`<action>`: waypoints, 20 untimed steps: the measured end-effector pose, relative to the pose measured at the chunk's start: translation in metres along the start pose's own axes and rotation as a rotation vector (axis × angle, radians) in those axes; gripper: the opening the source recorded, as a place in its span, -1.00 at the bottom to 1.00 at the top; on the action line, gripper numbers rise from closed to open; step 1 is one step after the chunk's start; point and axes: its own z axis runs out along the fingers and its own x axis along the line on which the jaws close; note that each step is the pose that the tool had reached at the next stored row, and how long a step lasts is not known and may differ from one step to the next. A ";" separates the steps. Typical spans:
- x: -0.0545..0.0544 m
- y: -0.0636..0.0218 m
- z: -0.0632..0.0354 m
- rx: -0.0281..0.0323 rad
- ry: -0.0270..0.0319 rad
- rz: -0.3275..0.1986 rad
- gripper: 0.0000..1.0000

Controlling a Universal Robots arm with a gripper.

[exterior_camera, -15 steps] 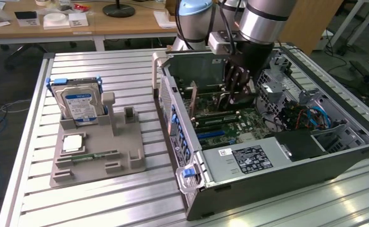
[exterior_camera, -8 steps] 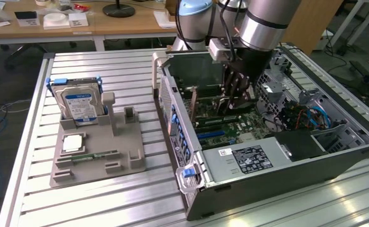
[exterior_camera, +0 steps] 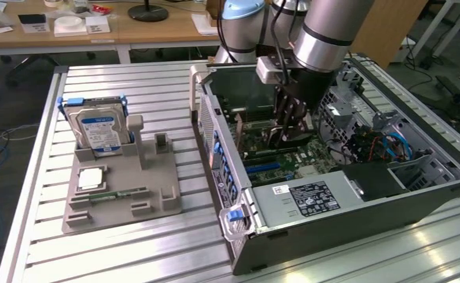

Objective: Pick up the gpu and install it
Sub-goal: 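Insert the gpu into the slot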

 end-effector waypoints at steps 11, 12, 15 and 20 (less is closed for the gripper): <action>0.002 -0.0017 0.0192 0.0001 -0.0001 -0.001 -0.44; 0.003 -0.0017 0.0208 0.0002 -0.0002 -0.001 -0.44; 0.003 -0.0011 0.0260 0.0001 -0.0001 -0.001 -0.44; 0.003 0.0012 0.0314 0.0033 -0.0004 -0.001 -0.44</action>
